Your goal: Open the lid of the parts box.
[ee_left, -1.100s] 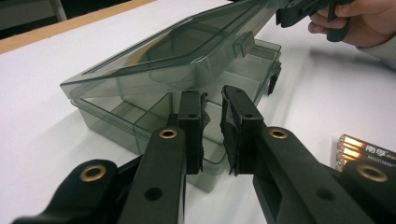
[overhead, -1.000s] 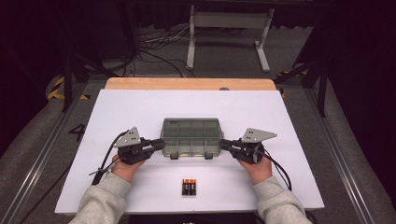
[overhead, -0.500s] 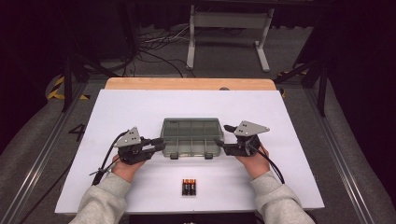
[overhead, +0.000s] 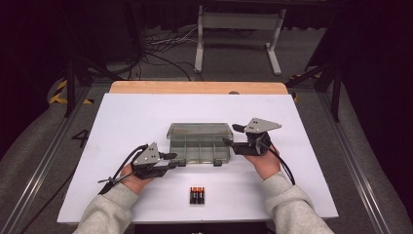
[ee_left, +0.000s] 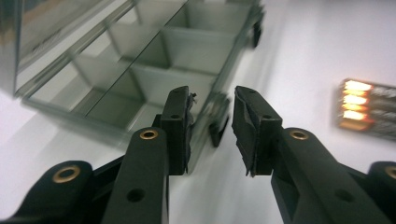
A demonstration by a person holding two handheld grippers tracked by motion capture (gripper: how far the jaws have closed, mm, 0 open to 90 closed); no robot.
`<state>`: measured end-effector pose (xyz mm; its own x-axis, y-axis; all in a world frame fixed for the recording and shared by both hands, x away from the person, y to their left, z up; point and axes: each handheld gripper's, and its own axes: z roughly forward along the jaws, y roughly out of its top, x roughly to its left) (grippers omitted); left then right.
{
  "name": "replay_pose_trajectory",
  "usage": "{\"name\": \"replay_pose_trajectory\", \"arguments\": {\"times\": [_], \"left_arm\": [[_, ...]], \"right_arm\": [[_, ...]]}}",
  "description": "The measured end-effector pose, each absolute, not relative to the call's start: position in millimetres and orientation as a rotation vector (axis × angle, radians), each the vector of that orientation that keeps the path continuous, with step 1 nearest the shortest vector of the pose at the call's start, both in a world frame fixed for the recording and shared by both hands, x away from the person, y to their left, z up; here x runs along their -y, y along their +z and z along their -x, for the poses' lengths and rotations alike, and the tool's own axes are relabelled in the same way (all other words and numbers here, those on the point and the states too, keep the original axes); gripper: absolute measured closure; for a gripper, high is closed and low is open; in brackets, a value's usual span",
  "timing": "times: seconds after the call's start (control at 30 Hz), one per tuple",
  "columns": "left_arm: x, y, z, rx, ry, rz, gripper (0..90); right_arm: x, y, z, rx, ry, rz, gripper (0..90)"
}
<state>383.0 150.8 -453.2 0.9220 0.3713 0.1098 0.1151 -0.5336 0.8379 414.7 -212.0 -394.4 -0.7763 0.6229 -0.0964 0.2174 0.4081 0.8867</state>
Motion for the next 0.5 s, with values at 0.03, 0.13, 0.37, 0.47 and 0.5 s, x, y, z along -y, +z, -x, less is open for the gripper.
{"name": "replay_pose_trajectory", "arguments": {"times": [0.03,0.13,0.37,0.47,0.5], "left_arm": [[-152,-454,-384,-0.354,0.328,-2.116,67.4],[-152,-453,-384,-0.356,0.35,-2.12,69.4],[-153,-453,-385,-0.369,0.362,-2.117,70.6],[-153,-453,-385,-0.371,0.352,-2.115,70.3],[-153,-454,-385,-0.368,0.345,-2.115,70.3]], "right_arm": [[211,-393,-415,-2.256,1.328,-0.714,37.2],[209,-390,-417,-2.253,1.328,-0.702,38.5],[207,-382,-423,-2.245,1.33,-0.706,40.3],[206,-377,-427,-2.232,1.336,-0.703,40.9],[206,-376,-428,-2.233,1.337,-0.707,41.0]]}}
